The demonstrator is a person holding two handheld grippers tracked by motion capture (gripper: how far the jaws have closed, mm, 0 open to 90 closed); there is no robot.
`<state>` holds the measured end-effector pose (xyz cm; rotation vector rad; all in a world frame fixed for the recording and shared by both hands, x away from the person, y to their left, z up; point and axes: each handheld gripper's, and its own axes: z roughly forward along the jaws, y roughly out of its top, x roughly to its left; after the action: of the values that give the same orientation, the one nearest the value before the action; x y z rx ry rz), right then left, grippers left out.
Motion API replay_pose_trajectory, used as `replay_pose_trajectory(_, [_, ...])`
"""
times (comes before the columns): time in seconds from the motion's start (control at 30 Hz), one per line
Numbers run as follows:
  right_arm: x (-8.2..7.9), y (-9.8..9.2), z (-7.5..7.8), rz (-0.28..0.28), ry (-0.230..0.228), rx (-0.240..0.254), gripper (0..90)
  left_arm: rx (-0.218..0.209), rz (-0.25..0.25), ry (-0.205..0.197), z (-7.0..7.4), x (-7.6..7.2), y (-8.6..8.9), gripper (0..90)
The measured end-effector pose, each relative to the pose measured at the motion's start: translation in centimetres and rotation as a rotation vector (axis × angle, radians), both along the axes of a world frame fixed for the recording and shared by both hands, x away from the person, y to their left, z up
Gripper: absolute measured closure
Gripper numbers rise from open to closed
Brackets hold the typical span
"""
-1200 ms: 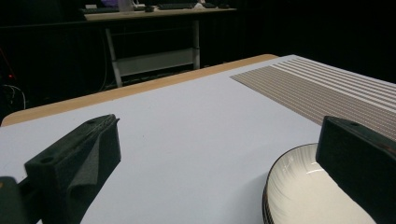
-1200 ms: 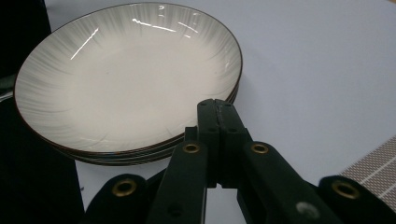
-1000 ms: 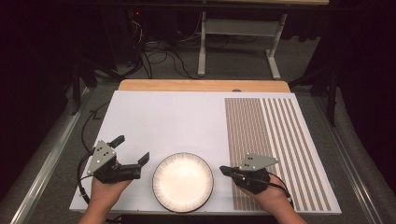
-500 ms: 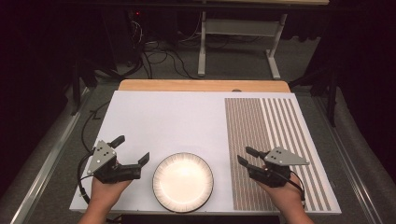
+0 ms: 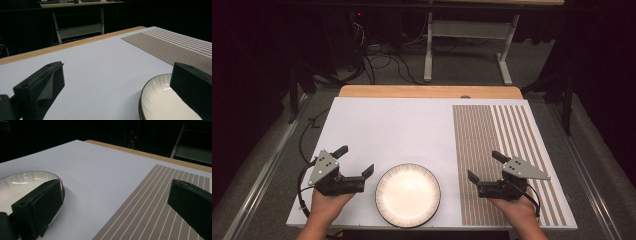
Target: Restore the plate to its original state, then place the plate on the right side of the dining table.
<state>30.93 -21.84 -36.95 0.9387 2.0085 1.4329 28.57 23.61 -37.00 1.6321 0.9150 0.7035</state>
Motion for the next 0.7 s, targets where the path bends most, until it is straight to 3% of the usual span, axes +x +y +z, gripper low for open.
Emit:
replay_pose_trajectory(0.43, [-0.3,0.3,0.2,0.02,-0.019,-0.003,1.3,0.001,-0.021,-0.002,0.0,0.4,-0.7,0.0])
replay_pose_trajectory(0.5, [-0.5,0.5,0.2,0.041,-0.013,-0.018,12.2,0.007,-0.028,0.0,0.0,0.4,-0.9,0.0])
replay_pose_trajectory(0.7, [-0.7,1.5,-0.1,0.082,-0.002,-0.057,23.8,0.011,-0.028,-0.01,0.2,0.2,-1.1,0.0])
